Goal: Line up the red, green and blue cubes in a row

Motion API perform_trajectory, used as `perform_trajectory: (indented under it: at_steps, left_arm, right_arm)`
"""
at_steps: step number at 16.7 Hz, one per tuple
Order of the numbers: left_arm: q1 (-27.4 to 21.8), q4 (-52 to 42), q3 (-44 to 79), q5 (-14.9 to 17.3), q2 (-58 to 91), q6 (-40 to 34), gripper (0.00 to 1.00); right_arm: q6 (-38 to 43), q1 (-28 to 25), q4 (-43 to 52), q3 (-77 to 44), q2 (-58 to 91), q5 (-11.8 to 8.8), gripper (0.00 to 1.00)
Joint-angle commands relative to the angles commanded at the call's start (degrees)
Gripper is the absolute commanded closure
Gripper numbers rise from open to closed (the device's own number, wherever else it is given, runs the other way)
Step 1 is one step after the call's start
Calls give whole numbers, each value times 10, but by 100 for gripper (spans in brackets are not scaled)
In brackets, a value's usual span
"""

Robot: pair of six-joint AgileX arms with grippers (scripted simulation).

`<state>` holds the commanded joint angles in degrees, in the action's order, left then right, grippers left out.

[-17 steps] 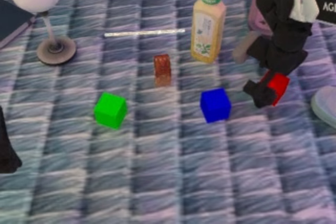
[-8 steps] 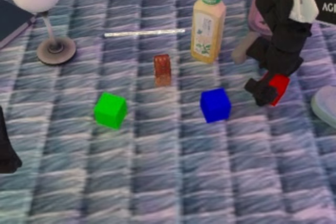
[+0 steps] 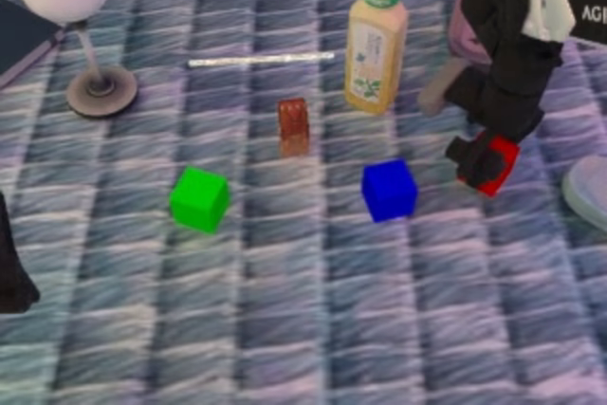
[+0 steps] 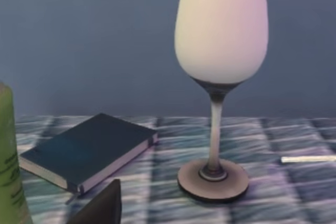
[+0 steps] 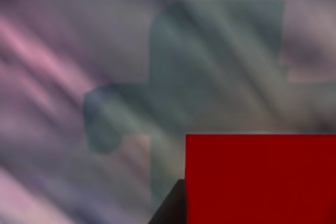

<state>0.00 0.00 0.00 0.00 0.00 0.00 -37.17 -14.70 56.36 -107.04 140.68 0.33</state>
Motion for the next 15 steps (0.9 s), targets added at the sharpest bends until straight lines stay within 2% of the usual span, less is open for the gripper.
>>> perform_trajectory:
  at_steps: [8,15]
  left_arm:
    - [0,0,0,0,0,0,0]
    - [0,0,0,0,0,0,0]
  right_arm:
    - [5,0,19,-9,-19,-6,100]
    - [5,-5,140,-94,-53,-6,100]
